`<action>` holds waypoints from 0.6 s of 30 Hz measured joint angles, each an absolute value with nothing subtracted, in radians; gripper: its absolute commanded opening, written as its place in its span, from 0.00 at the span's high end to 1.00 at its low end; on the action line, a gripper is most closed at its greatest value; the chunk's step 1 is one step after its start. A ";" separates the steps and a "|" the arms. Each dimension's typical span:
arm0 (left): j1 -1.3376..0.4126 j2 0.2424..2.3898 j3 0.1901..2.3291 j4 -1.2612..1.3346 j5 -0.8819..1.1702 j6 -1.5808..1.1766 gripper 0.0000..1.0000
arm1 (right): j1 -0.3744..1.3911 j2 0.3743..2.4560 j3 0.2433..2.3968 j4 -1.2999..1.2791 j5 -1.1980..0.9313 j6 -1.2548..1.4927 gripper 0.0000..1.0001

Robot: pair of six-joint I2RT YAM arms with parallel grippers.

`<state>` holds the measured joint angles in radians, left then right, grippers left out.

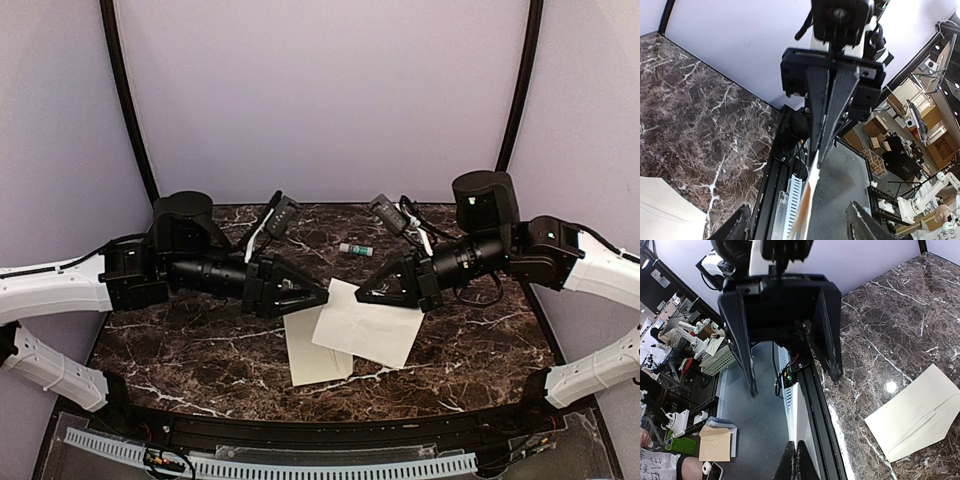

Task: Place the letter into the envelope and seal it
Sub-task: Fold the letter.

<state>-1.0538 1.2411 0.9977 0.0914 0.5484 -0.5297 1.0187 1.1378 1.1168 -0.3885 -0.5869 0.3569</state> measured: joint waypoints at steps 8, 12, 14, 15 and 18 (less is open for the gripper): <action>-1.025 1.135 0.998 0.073 0.504 -0.527 0.27 | 1.019 1.160 1.117 -0.373 -0.618 0.361 1.00; -1.025 1.196 1.002 0.078 0.548 -0.527 0.27 | 1.019 1.177 1.116 -0.347 -0.635 0.373 1.00; -1.025 1.235 1.008 0.079 0.575 -0.527 0.27 | 1.019 1.179 1.113 -0.334 -0.639 0.380 1.00; -1.024 1.250 1.009 0.080 0.588 -0.527 0.28 | 1.019 1.178 1.112 -0.326 -0.643 0.382 1.00; -1.025 1.266 1.009 0.084 0.614 -0.528 0.34 | 1.019 1.178 1.110 -0.309 -0.655 0.390 1.00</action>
